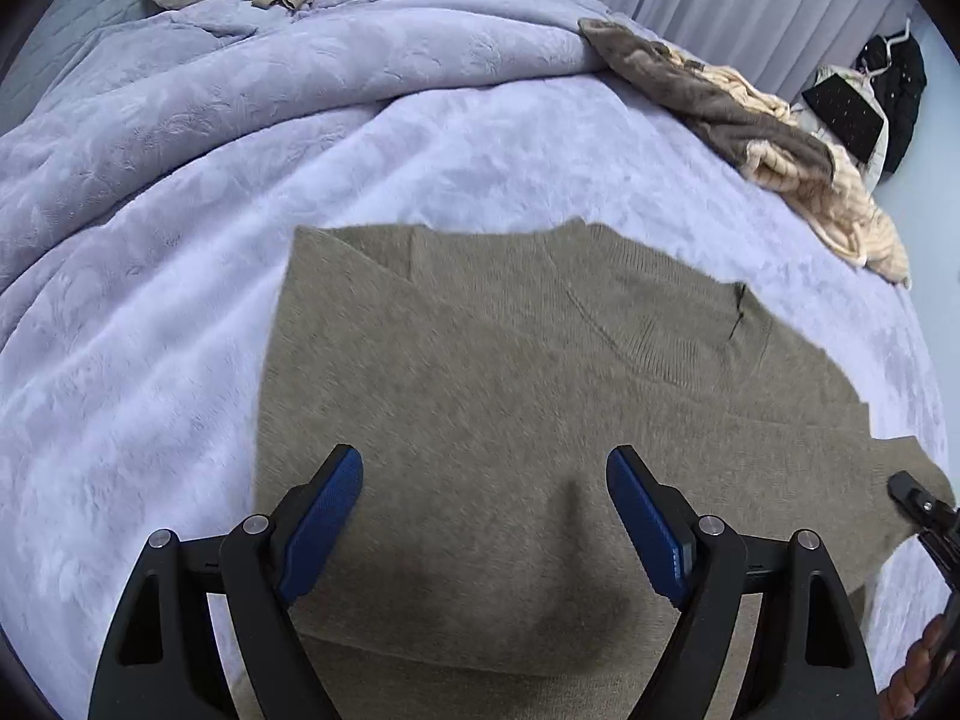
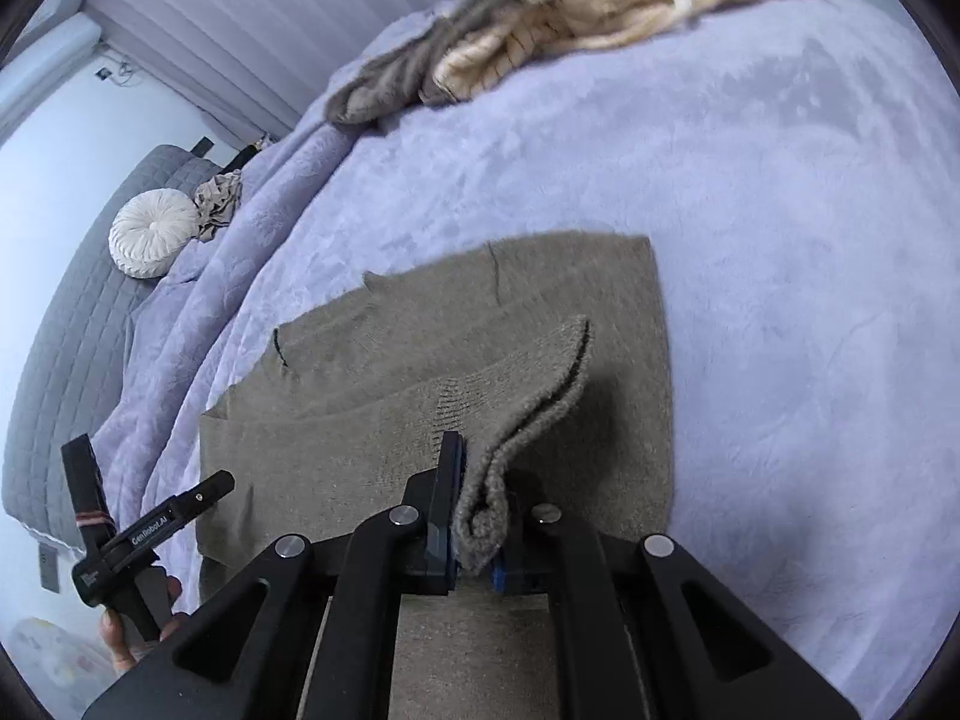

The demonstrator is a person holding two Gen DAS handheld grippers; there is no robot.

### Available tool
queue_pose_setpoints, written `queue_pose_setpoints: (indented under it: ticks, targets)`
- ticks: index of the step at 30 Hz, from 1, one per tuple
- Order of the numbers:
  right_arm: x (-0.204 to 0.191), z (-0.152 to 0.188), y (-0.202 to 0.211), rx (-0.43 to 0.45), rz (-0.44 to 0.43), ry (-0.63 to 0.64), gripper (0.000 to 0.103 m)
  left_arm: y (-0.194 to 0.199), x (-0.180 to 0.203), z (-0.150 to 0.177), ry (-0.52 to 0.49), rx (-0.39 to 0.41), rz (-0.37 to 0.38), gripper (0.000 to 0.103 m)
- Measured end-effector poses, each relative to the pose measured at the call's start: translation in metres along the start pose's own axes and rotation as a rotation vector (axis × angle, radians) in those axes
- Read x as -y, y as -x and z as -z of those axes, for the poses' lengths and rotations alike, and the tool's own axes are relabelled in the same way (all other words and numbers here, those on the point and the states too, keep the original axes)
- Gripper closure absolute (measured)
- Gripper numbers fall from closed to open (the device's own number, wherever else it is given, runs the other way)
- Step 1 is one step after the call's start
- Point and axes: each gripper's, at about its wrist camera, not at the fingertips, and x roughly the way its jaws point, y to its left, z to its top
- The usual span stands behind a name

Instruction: Fold small clothes

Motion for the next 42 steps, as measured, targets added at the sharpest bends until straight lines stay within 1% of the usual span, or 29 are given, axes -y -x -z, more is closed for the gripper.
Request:
queue_pose_setpoints:
  ticks: [2, 4, 5, 8, 10, 11, 12, 13, 14, 15, 16, 17, 18, 19, 21, 22, 24, 26, 27, 28, 29, 30, 31, 32, 34, 36, 38, 40, 42]
  targets:
    - [-0.013, -0.002, 0.018, 0.048, 0.023, 0.052, 0.095, -0.009, -0.005, 0.0, -0.01, -0.027, -0.009, 0.019]
    - [-0.018, -0.003, 0.019, 0.058, 0.052, 0.087, 0.095, -0.024, -0.01, 0.006, -0.024, -0.073, -0.029, 0.019]
    - [-0.017, -0.002, 0.015, 0.051, 0.069, 0.094, 0.095, -0.03, -0.014, 0.009, -0.033, -0.08, -0.032, 0.019]
    - [-0.002, 0.005, -0.012, -0.012, 0.147, 0.115, 0.094, -0.028, -0.013, 0.012, -0.079, -0.059, -0.031, 0.019]
    - [0.012, 0.011, -0.028, -0.079, 0.211, 0.12, 0.086, -0.023, -0.014, 0.01, -0.084, -0.067, -0.019, 0.019]
    - [0.017, 0.013, -0.027, -0.088, 0.204, 0.107, 0.085, -0.018, -0.018, 0.009, -0.073, -0.071, -0.012, 0.019]
    - [0.022, 0.013, -0.021, -0.076, 0.193, 0.085, 0.079, -0.011, -0.021, 0.008, -0.057, -0.066, 0.005, 0.019]
    - [0.023, 0.012, -0.01, -0.055, 0.209, 0.064, 0.069, -0.001, -0.025, 0.008, -0.041, -0.051, 0.038, 0.019]
    - [0.021, 0.011, 0.004, -0.02, 0.244, 0.06, 0.062, 0.006, -0.027, 0.009, -0.033, -0.04, 0.061, 0.019]
    - [0.017, 0.013, 0.019, 0.024, 0.27, 0.067, 0.049, 0.011, -0.027, 0.013, -0.029, -0.038, 0.083, 0.019]
    - [0.01, 0.016, 0.036, 0.088, 0.292, 0.084, 0.036, 0.014, -0.024, 0.018, -0.036, -0.047, 0.107, 0.019]
    - [0.0, 0.021, 0.049, 0.14, 0.294, 0.105, 0.032, 0.014, -0.019, 0.024, -0.056, -0.063, 0.131, 0.019]
    - [-0.01, 0.025, 0.056, 0.164, 0.285, 0.135, 0.029, 0.011, -0.012, 0.03, -0.086, -0.073, 0.138, 0.019]
    - [-0.024, 0.03, 0.054, 0.159, 0.278, 0.184, 0.029, 0.009, -0.004, 0.036, -0.124, -0.076, 0.122, 0.019]
    - [-0.05, 0.039, 0.034, 0.094, 0.285, 0.293, 0.029, -0.001, 0.007, 0.046, -0.191, -0.068, 0.047, 0.019]
    - [-0.059, 0.046, 0.021, 0.064, 0.294, 0.335, 0.029, -0.007, 0.007, 0.049, -0.203, -0.073, 0.027, 0.019]
    - [-0.064, 0.06, -0.007, -0.012, 0.338, 0.385, 0.029, -0.01, 0.0, 0.051, -0.199, -0.079, 0.048, 0.019]
    - [-0.054, 0.071, -0.036, -0.118, 0.401, 0.392, 0.029, -0.007, -0.004, 0.05, -0.202, -0.085, 0.061, 0.019]
    - [-0.049, 0.077, -0.039, -0.132, 0.409, 0.395, 0.029, -0.004, -0.005, 0.049, -0.203, -0.092, 0.059, 0.019]
    - [-0.048, 0.08, -0.038, -0.124, 0.417, 0.404, 0.029, 0.001, -0.005, 0.049, -0.205, -0.089, 0.048, 0.019]
    - [-0.051, 0.08, -0.034, -0.124, 0.434, 0.406, 0.029, 0.01, -0.005, 0.049, -0.203, -0.068, 0.037, 0.019]
    - [-0.056, 0.081, -0.026, -0.12, 0.44, 0.398, 0.029, 0.019, -0.005, 0.051, -0.198, -0.048, 0.045, 0.019]
    - [-0.061, 0.083, -0.017, -0.1, 0.417, 0.393, 0.027, 0.024, -0.007, 0.055, -0.189, -0.042, 0.062, 0.019]
    - [-0.069, 0.086, -0.01, -0.082, 0.388, 0.398, 0.027, 0.026, -0.006, 0.059, -0.18, -0.056, 0.086, 0.019]
    - [-0.083, 0.094, -0.004, -0.075, 0.375, 0.41, 0.027, 0.025, -0.003, 0.072, -0.192, -0.084, 0.096, 0.019]
    - [-0.09, 0.103, -0.008, -0.1, 0.37, 0.402, 0.027, 0.02, -0.001, 0.087, -0.214, -0.101, 0.063, 0.019]
    - [-0.091, 0.117, -0.02, -0.153, 0.369, 0.394, 0.027, 0.013, -0.003, 0.101, -0.239, -0.122, 0.022, 0.019]
    - [-0.089, 0.132, -0.033, -0.205, 0.408, 0.399, 0.027, 0.019, -0.003, 0.112, -0.272, -0.105, 0.008, 0.019]
    - [-0.091, 0.146, -0.029, -0.175, 0.434, 0.433, 0.026, 0.026, -0.005, 0.122, -0.297, -0.106, -0.004, 0.018]
